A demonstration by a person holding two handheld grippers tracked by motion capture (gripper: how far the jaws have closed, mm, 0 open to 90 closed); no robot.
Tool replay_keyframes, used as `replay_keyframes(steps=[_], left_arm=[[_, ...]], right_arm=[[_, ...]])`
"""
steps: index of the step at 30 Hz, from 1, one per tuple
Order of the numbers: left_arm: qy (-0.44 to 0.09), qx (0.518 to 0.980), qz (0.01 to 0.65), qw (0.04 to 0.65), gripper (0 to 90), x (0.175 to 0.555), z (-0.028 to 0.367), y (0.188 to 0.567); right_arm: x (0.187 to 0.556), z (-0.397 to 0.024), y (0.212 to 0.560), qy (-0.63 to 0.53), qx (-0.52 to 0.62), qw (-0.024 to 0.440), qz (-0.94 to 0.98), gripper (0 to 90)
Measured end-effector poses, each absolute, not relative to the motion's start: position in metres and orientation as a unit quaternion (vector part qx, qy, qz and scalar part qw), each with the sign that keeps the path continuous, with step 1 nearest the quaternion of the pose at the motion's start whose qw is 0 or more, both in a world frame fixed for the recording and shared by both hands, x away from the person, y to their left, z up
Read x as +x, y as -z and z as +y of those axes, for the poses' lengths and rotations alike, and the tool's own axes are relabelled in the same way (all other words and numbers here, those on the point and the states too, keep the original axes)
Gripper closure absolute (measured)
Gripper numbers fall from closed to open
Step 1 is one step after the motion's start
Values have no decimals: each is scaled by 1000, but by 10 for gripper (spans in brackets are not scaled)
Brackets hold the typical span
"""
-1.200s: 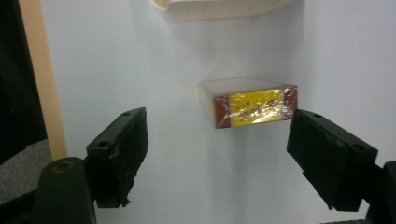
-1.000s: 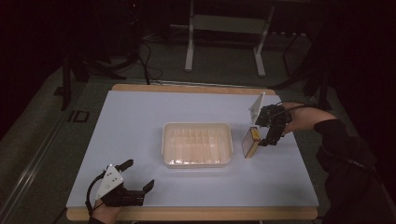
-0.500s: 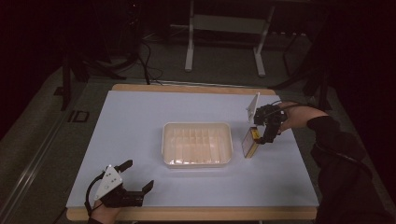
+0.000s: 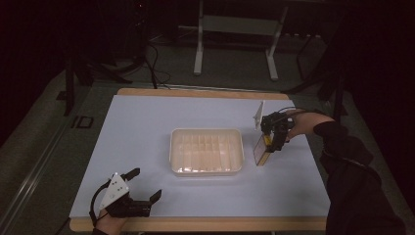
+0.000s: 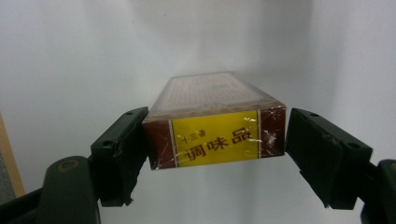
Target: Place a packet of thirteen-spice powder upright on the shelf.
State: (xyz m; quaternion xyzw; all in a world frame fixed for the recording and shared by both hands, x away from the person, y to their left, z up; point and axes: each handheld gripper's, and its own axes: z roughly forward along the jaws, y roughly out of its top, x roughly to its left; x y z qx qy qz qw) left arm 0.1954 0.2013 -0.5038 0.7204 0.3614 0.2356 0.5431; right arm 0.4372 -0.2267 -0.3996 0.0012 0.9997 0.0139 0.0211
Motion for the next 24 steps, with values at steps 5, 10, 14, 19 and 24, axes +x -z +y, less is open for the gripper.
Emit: replay_keyframes(steps=[5, 10, 14, 19, 24], left_arm=[[-235, 721, 362, 543, 0, 195, 201, 504], [-233, 721, 361, 544, 0, 196, 201, 504], [-233, 720, 362, 544, 0, 196, 201, 504], [-233, 720, 361, 544, 0, 196, 201, 504], [-233, 720, 361, 545, 0, 196, 201, 504]], right_arm=[[438, -225, 402, -17, 1, 14, 1000, 229], [438, -224, 406, -12, 0, 9, 1000, 270], [438, -224, 407, -9, -3, 0, 1000, 295], [440, -224, 406, 8, 17, -8, 1000, 304], [438, -225, 404, 12, 21, -10, 1000, 308]])
